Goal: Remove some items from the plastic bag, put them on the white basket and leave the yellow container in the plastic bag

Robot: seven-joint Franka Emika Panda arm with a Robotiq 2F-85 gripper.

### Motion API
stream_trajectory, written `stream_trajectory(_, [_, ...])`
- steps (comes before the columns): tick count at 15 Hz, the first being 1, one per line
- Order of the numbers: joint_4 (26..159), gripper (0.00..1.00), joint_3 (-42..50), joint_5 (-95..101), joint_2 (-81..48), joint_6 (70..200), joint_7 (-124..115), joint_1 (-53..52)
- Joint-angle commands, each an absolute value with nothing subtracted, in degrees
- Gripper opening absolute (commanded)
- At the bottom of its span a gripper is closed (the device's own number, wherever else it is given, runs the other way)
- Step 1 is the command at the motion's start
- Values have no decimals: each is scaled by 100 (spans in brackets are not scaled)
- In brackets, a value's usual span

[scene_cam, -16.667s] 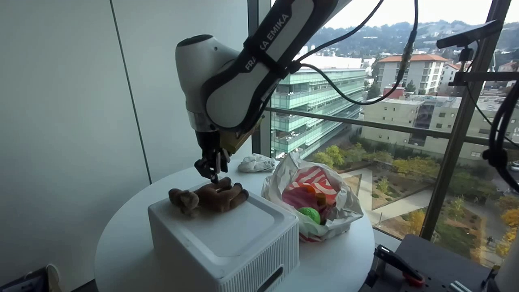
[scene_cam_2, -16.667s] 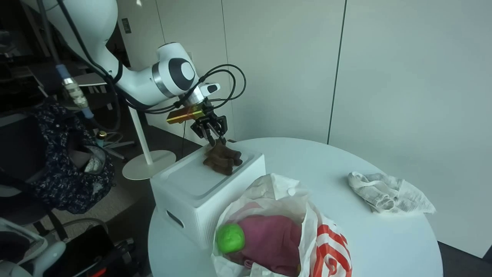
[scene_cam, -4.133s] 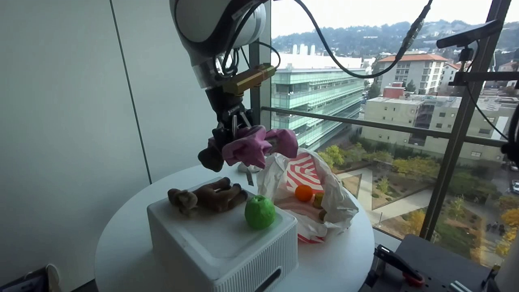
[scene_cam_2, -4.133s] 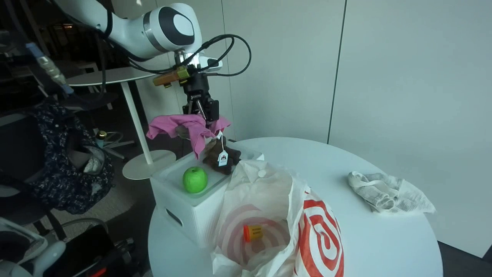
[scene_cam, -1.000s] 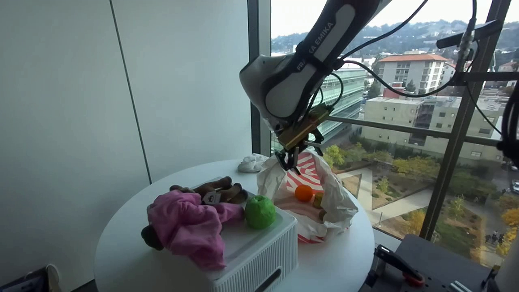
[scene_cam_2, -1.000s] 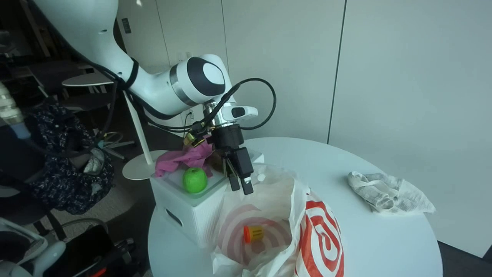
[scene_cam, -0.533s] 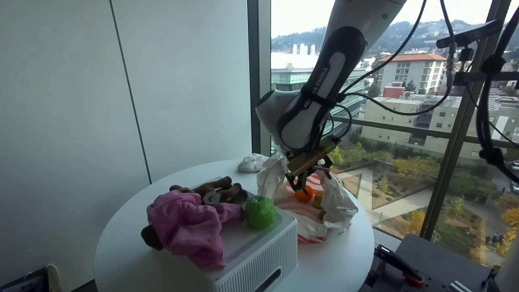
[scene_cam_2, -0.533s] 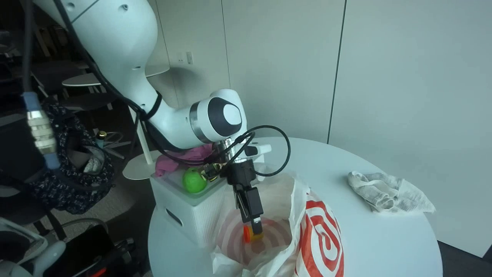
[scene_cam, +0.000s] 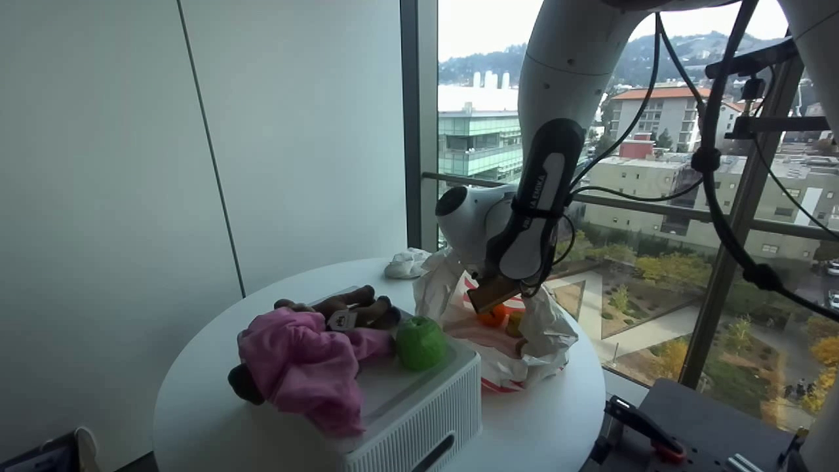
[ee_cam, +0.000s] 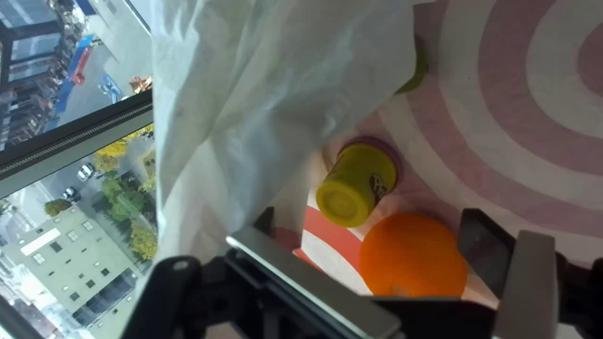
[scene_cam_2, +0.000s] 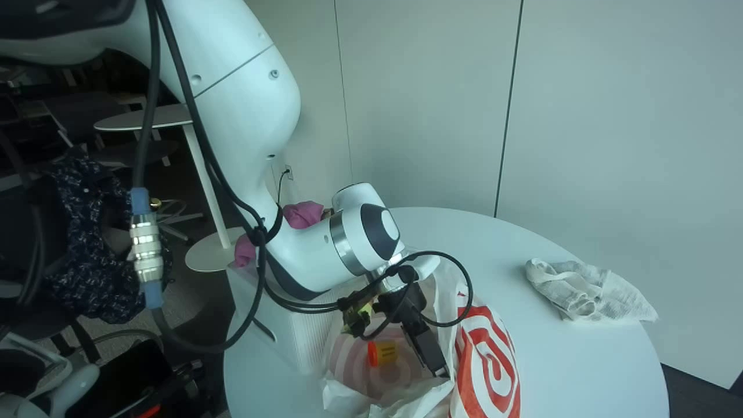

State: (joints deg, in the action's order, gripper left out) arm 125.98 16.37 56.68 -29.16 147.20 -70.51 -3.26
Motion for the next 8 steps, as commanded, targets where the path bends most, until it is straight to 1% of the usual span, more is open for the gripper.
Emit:
stream_trajectory(1, [12156, 100, 1953, 6722, -3418, 14798, -8421, -346])
stream_trajectory(8, [11655, 100, 1576, 6931, -3779, 14710, -9616, 16])
